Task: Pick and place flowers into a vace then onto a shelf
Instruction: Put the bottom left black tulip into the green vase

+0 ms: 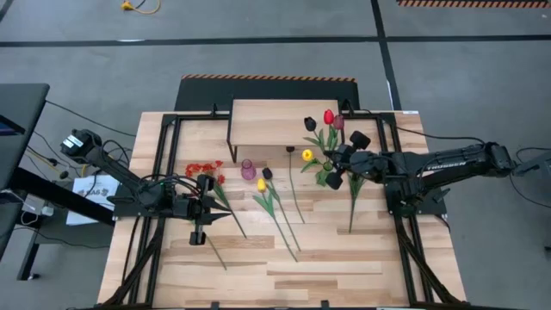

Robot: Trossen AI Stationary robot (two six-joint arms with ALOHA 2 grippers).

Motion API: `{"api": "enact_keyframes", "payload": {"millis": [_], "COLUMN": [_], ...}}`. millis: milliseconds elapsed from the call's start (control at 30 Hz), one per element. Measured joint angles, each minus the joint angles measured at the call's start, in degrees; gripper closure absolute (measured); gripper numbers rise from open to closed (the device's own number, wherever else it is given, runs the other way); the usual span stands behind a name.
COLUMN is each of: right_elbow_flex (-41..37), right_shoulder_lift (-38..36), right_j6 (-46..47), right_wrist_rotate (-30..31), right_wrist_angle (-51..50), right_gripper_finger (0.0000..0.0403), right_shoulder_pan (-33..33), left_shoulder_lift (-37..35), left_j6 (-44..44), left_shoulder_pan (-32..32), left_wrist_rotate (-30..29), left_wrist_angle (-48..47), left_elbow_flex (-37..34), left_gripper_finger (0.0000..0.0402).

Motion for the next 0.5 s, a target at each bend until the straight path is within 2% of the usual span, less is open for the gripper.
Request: {"api": "enact_keyframes", "payload": {"millis": [500], "right_elbow_flex": [0.0], "right_shoulder_lift": [0.0], "right_j6": [1.4], "right_wrist_rotate": [-3.0], "right_wrist_angle": [-3.1], "right_gripper_finger": [0.0403], "right_shoulder_pan": [0.0], "left_shoulder_lift": [0.0], "left_j6": [0.0], "left_shoulder_pan": [0.0], "left_wrist_rotate": [0.0], "left_wrist_angle": [0.0], "left_elbow_flex": [0.0], "left_gripper_finger": [0.0386]}}
